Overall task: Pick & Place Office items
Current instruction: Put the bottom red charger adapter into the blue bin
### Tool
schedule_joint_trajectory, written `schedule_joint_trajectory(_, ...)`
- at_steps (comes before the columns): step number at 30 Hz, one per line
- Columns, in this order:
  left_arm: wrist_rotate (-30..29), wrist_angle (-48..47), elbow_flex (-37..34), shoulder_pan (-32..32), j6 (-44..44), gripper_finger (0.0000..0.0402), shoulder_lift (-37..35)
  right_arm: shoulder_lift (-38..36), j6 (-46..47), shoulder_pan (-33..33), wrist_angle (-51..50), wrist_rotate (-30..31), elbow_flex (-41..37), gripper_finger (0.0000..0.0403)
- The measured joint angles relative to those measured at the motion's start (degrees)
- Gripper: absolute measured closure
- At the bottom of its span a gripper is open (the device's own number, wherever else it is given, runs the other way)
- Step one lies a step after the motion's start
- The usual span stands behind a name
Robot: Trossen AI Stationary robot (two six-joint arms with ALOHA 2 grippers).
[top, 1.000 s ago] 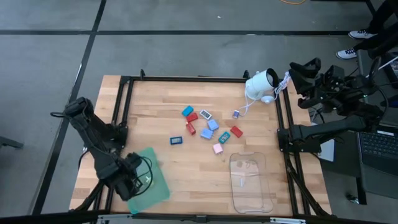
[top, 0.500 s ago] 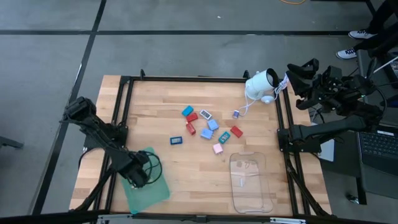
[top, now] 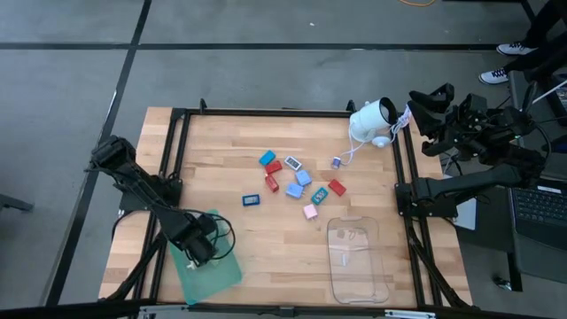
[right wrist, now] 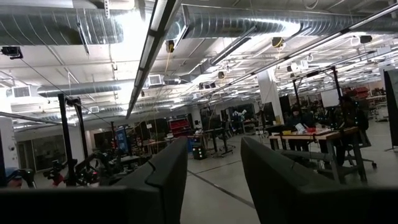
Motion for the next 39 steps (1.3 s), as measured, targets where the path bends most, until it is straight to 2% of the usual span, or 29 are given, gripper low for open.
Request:
schedule_joint_trajectory(3, -4.7, 0.1, 2.0, 0.0, -1.2, 0.0130, -3.0, 0.0, 0.0, 0.0, 0.0, 0.0, 0.0, 0.0247)
schedule_joint_trajectory(6, -12.4, 0.0, 4.8, 0.0, -1.4, 0.0137, -7.1, 0.0, 0.0, 0.0, 0.1, 0.1, 0.0, 0.0247)
schedule_joint_trajectory(12, -33.2, 1.0, 10.3, 1.3, -4.6, 0.0154, -15.5, 0.0, 0.0, 0.0, 0.2, 0.2, 0.0, 0.0247)
schedule_joint_trajectory(14, -38.8, 0.9, 10.8, 3.9, -7.4, 0.0159, -17.9, 0.0, 0.0, 0.0, 0.2, 0.2, 0.0, 0.0247)
schedule_joint_trajectory(18, -43.8, -2.4, 10.7, 13.7, -17.4, 0.0170, -19.3, 0.0, -0.2, 0.0, 0.2, 0.2, 0.0, 0.0247)
schedule_joint_trajectory(21, -48.5, -0.9, 10.7, 21.4, -18.5, 0.0175, -18.4, 0.0, -0.3, 0.0, 0.2, 0.2, 0.0, 0.0247)
schedule_joint_trajectory(24, -46.3, 5.0, 10.6, 29.9, -10.3, 0.0176, -17.3, 0.0, -0.3, 0.0, 0.2, 0.2, 0.0, 0.0247)
schedule_joint_trajectory(26, -41.7, 13.0, 10.6, 35.6, 3.5, 0.0176, -16.7, 0.0, -0.3, 0.0, 0.3, 0.2, 0.0, 0.0247)
schedule_joint_trajectory(29, -30.4, 26.4, 10.7, 42.9, 25.8, 0.0176, -14.2, 0.0, -0.2, 0.0, 0.3, 0.2, 0.0, 0.0247)
schedule_joint_trajectory(32, -18.5, 32.9, 10.8, 49.3, 39.7, 0.0176, -10.8, 0.0, -0.2, 0.0, 0.5, 0.2, 0.0, 0.0247)
schedule_joint_trajectory(35, -11.1, 28.9, 12.9, 53.7, 52.8, 0.0176, -6.1, 0.0, 0.0, 0.0, 0.7, 0.2, 0.0, 0.0247)
schedule_joint_trajectory(39, -8.6, 19.3, 18.2, 55.2, 73.0, 0.0176, 1.3, 0.0, 0.0, 0.0, 0.7, 0.2, 0.0, 0.0247)
